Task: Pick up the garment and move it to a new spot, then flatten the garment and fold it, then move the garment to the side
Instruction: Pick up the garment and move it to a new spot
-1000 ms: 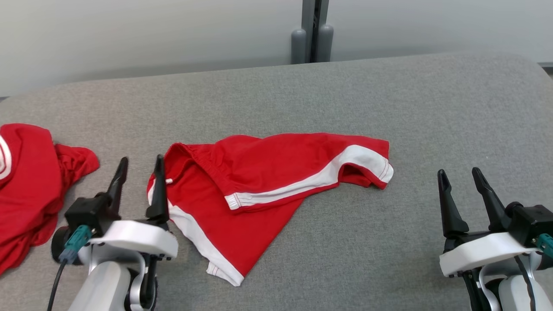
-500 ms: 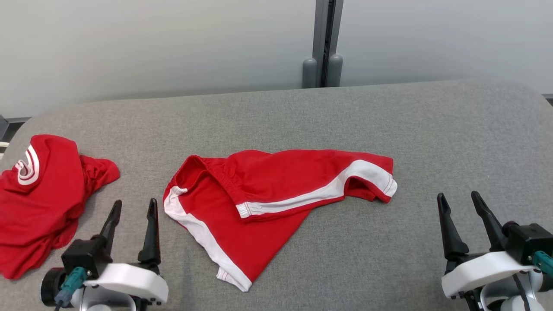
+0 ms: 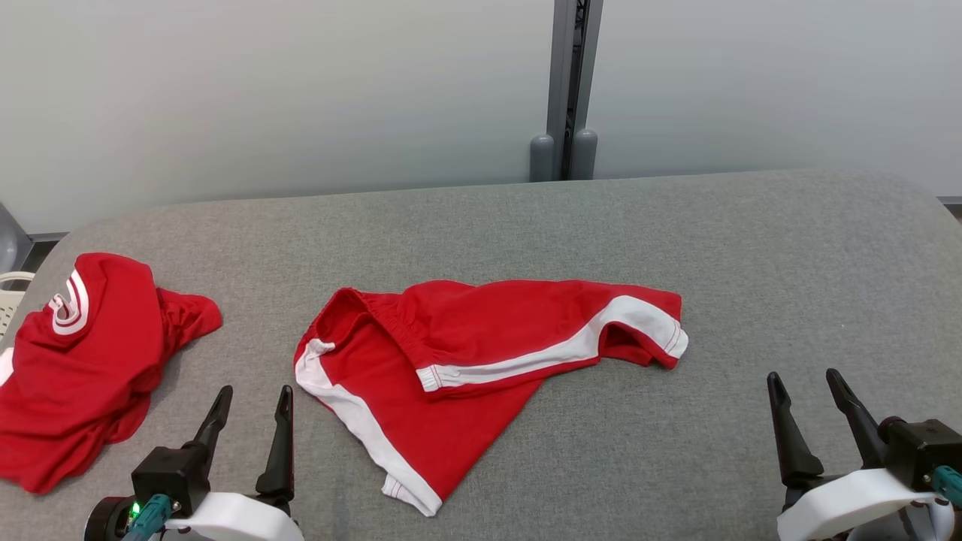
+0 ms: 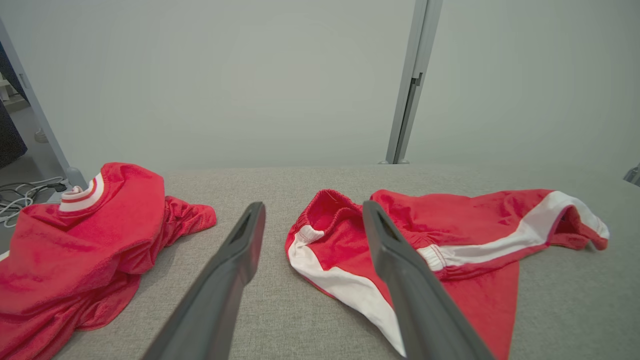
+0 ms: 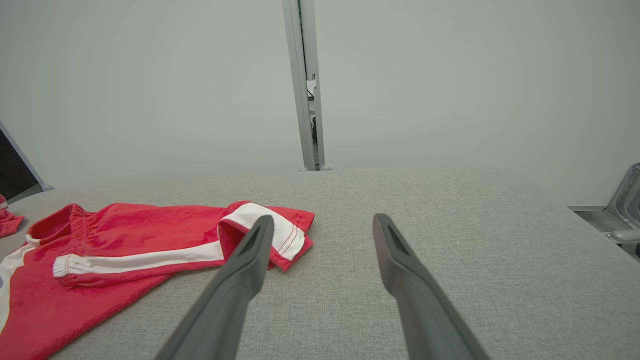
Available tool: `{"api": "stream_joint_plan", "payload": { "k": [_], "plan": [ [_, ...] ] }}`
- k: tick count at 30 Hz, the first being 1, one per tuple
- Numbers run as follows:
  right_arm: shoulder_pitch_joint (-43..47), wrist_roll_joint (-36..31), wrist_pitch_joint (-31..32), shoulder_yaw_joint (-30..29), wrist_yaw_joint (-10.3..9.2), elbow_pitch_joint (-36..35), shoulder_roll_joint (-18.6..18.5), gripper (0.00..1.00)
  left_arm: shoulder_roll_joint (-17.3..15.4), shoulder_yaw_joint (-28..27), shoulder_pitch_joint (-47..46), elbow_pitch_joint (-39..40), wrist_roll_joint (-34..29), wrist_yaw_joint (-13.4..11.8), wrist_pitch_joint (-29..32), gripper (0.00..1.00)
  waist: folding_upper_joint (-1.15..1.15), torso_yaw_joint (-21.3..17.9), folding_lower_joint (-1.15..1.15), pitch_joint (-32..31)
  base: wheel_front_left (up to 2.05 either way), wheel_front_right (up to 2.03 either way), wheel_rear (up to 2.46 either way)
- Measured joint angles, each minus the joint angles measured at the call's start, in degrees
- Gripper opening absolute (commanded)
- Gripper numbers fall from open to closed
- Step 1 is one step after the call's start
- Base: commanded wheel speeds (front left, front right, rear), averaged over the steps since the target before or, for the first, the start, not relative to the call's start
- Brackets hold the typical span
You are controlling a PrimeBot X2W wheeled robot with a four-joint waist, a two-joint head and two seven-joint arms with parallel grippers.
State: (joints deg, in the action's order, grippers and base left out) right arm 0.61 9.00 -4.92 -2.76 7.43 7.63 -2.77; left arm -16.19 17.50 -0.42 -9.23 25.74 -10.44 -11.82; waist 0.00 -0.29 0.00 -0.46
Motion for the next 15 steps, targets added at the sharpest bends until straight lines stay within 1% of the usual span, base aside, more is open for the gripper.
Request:
{"api": "stream_joint_plan", "payload": {
  "k": [15],
  "plan": [
    [0.6,0.1,0.8,-0.5,0.0,-1.5,0.0,1.0,-0.4,0.4,0.2,0.3,0.1,-0.7,0.6,1.0,0.0,-0.4,0.0,-0.2,0.0,0.0,0.0]
  ]
}}
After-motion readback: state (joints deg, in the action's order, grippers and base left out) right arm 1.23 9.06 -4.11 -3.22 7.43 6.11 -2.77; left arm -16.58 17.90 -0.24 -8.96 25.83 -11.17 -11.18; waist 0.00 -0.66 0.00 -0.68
